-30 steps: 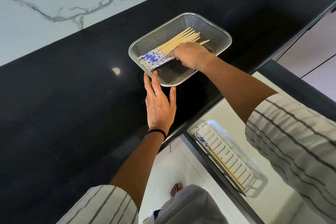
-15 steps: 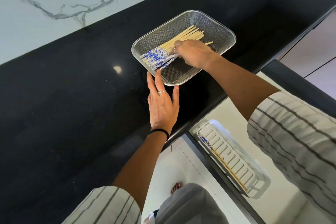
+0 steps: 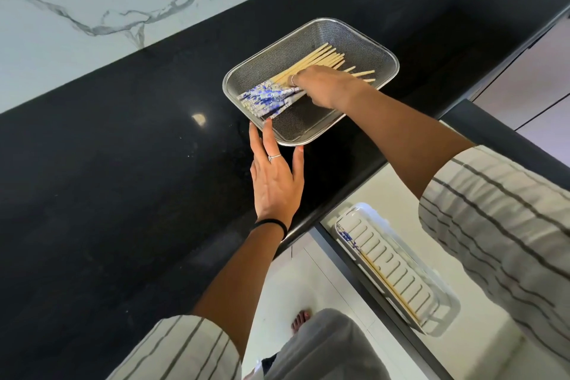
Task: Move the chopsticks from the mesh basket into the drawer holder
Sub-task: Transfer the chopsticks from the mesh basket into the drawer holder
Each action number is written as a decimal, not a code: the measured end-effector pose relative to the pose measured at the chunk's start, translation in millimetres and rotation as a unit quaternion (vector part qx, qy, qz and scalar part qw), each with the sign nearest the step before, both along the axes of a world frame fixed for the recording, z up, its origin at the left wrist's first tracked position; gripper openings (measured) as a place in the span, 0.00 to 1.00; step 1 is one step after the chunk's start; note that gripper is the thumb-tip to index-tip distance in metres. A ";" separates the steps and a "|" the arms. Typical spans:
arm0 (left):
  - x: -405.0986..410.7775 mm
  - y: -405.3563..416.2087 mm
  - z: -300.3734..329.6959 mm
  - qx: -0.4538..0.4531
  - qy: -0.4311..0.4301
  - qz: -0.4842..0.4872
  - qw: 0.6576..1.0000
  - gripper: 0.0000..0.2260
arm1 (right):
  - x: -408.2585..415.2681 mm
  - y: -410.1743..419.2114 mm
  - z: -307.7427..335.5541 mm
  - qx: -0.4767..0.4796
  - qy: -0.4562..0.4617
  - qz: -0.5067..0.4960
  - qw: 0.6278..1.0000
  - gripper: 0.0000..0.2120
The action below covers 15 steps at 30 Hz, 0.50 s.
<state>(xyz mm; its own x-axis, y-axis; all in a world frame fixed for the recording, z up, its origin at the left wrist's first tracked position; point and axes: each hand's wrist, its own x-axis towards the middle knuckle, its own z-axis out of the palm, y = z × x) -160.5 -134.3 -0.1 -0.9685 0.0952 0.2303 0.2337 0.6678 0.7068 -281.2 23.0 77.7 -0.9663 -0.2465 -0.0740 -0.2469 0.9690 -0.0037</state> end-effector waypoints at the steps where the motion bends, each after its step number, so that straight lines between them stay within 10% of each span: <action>1: -0.3 0.0 0.1 0.000 0.000 0.000 1.000 0.30 | 2.4 -0.1 0.1 0.013 -0.010 -0.004 1.000 0.23; 15: -0.3 -0.8 1.3 0.009 -0.012 -0.004 1.000 0.30 | 30.8 3.0 54.4 0.076 0.095 0.033 0.992 0.18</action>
